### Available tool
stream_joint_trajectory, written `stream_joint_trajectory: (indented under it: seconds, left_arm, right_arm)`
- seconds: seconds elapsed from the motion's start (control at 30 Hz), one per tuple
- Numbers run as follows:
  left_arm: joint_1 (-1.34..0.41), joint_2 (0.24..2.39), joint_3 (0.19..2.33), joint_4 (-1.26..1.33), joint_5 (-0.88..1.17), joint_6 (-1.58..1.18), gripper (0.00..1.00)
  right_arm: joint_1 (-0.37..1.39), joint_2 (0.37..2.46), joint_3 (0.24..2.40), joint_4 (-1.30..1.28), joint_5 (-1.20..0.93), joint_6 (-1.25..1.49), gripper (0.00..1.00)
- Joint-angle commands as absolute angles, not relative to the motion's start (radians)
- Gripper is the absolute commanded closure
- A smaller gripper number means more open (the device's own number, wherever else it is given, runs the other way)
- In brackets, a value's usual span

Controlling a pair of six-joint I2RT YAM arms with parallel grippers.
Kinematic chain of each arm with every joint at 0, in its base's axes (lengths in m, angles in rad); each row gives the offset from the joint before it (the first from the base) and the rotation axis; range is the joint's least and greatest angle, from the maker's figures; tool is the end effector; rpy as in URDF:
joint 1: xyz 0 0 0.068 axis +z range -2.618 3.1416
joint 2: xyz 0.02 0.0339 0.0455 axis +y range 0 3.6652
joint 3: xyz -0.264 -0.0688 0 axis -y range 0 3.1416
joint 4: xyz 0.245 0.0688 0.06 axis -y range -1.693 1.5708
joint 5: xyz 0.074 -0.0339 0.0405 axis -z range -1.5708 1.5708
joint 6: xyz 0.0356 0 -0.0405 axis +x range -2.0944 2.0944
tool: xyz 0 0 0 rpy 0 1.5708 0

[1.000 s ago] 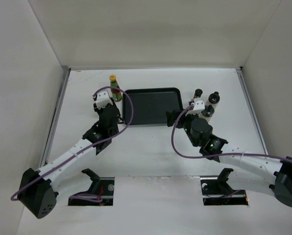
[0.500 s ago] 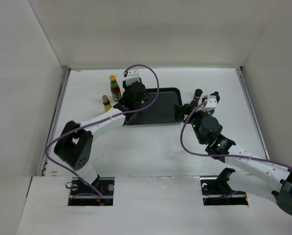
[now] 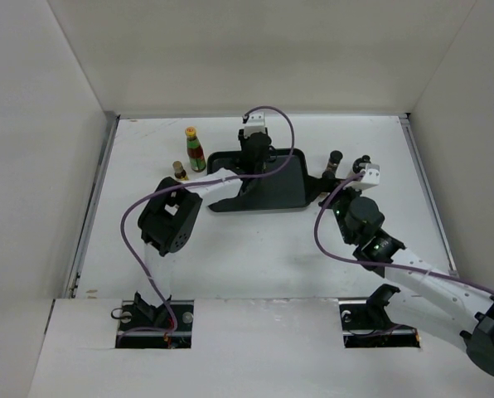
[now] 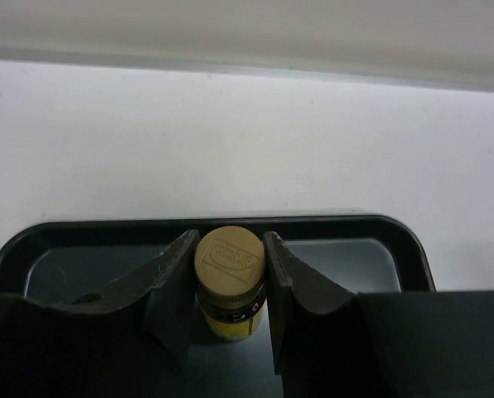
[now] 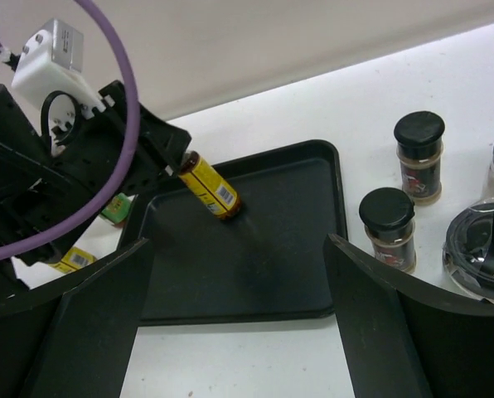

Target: Organize the condiment bottles

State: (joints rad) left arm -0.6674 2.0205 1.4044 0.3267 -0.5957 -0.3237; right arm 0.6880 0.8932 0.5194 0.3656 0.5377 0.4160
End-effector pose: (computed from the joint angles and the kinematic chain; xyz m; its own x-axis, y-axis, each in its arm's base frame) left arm 0.3804 -0.2743 0.2291 -0.2411 -0.1452 -0.9596 0.0140 0.9881 -0.1530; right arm 0.1731 0.1187 0.2847 -0.0663 0.3948 -0.9164 -0.1344 0.9065 0.4002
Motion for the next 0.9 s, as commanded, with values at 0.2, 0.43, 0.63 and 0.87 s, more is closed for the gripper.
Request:
stream_joint_trajectory:
  seconds: [0.2, 0.43, 0.63, 0.87]
  left_arm:
    - [-0.689, 2.022, 1.436, 0.477, -0.594, -0.262, 0.40]
    - [-0.682, 1.832, 1.359, 0.451, -0.606, -0.249, 0.20]
    - [-0.581, 1.688, 1.331, 0.260, -0.600, -0.256, 0.21]
    - [-0.427, 1.623, 1.298, 0.152, -0.597, -0.295, 0.27]
  right_arm:
    - [0.683, 0.900, 0.518, 0.390, 0.518, 0.433, 0.10]
    - [0.682, 0.891, 0.517, 0.388, 0.518, 0.433, 0.09]
    - [0.683, 0.888, 0.517, 0.385, 0.518, 0.433, 0.08]
    - [0.686, 0.954, 0.540, 0.385, 0.483, 0.431, 0.04]
